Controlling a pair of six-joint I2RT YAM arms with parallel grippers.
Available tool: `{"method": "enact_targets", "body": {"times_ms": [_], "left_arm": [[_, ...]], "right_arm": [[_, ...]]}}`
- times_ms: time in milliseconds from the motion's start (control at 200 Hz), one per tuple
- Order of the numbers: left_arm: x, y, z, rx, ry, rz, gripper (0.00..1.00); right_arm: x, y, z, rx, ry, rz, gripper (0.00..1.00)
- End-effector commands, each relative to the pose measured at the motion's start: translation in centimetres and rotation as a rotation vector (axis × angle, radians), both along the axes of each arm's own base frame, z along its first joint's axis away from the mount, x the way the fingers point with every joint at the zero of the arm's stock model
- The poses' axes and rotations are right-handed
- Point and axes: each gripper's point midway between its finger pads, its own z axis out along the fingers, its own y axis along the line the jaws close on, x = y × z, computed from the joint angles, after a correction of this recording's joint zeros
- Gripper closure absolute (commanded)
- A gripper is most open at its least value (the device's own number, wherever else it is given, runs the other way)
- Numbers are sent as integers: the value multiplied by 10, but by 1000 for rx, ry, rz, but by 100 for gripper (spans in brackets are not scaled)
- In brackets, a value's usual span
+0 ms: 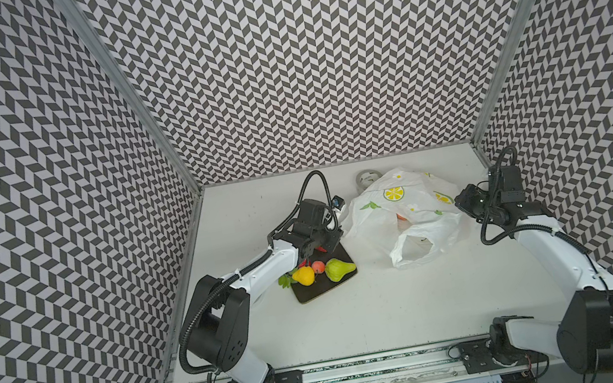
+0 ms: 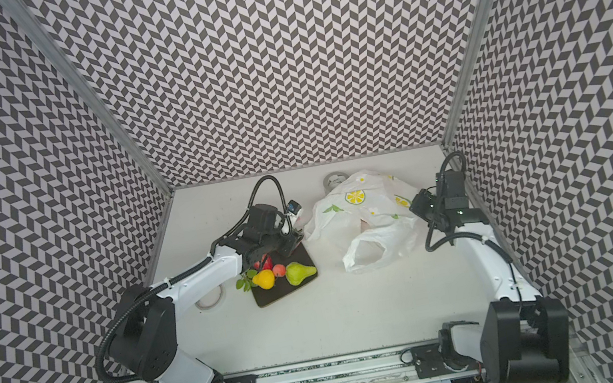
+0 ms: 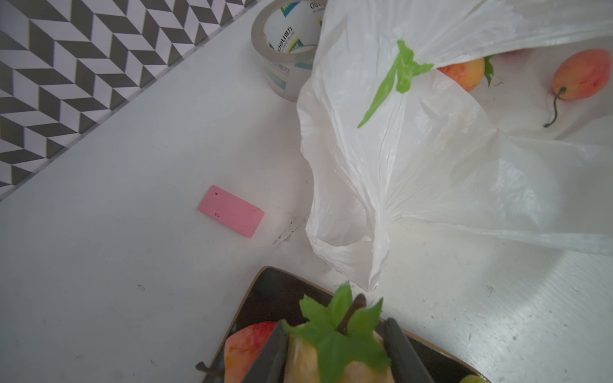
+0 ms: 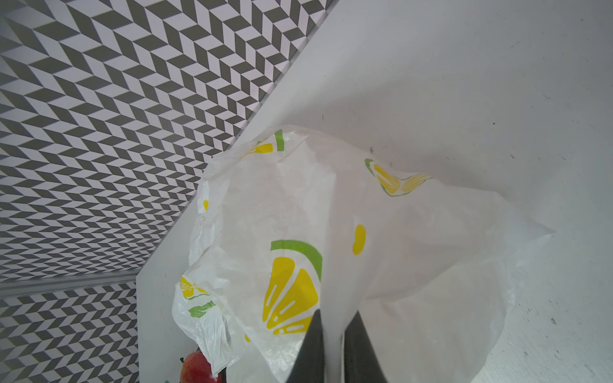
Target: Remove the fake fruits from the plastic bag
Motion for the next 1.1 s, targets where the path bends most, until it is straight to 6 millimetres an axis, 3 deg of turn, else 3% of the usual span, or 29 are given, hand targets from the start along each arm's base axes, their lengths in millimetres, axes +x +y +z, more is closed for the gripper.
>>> {"method": "enact_targets", "body": {"times_ms": [0,220,441,671,881,951,1001,1092], "left_arm": [[-8,-2,-13,37,7,-72,72],[-4,2,-36,95,48,-56,68],[1,5,-31,98,29,-23,42],[5,-1,20,13,-49,-15,26],[-7,-22,102,-246,-113,-25,22],[-17,-36,117,-326,-113,-46,21],[-24,-47,123,-369,-101,-65,21],[-31,-62,124,-414,-88,-68,21]], "right_arm": [[4,-1,16,-5,-61,-5,87],[6,-2,20,-10,-66,-5,87],[7,-1,21,-7,-67,-4,88],[6,-1,18,-14,-60,1,88],[2,-3,11,-33,-41,2,88],[0,-5,6,-44,-27,-4,87],[-2,-7,5,-50,-21,-11,81],[-3,-12,13,-71,-26,-33,56]]}}
